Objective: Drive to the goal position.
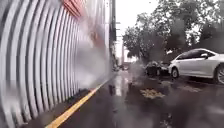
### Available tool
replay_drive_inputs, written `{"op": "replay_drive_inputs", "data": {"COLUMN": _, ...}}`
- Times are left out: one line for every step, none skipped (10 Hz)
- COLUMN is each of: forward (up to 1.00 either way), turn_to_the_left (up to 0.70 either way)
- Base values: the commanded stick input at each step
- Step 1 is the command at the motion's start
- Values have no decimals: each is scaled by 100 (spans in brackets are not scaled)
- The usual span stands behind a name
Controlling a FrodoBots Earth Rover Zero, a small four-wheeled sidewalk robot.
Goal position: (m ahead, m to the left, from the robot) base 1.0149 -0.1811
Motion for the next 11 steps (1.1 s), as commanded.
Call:
{"op": "replay_drive_inputs", "data": {"forward": 100, "turn_to_the_left": 0}}
{"op": "replay_drive_inputs", "data": {"forward": 100, "turn_to_the_left": 0}}
{"op": "replay_drive_inputs", "data": {"forward": 100, "turn_to_the_left": -5}}
{"op": "replay_drive_inputs", "data": {"forward": 100, "turn_to_the_left": -23}}
{"op": "replay_drive_inputs", "data": {"forward": 100, "turn_to_the_left": -34}}
{"op": "replay_drive_inputs", "data": {"forward": 100, "turn_to_the_left": -40}}
{"op": "replay_drive_inputs", "data": {"forward": 100, "turn_to_the_left": -40}}
{"op": "replay_drive_inputs", "data": {"forward": 100, "turn_to_the_left": -40}}
{"op": "replay_drive_inputs", "data": {"forward": 100, "turn_to_the_left": -40}}
{"op": "replay_drive_inputs", "data": {"forward": 100, "turn_to_the_left": -40}}
{"op": "replay_drive_inputs", "data": {"forward": 100, "turn_to_the_left": -40}}
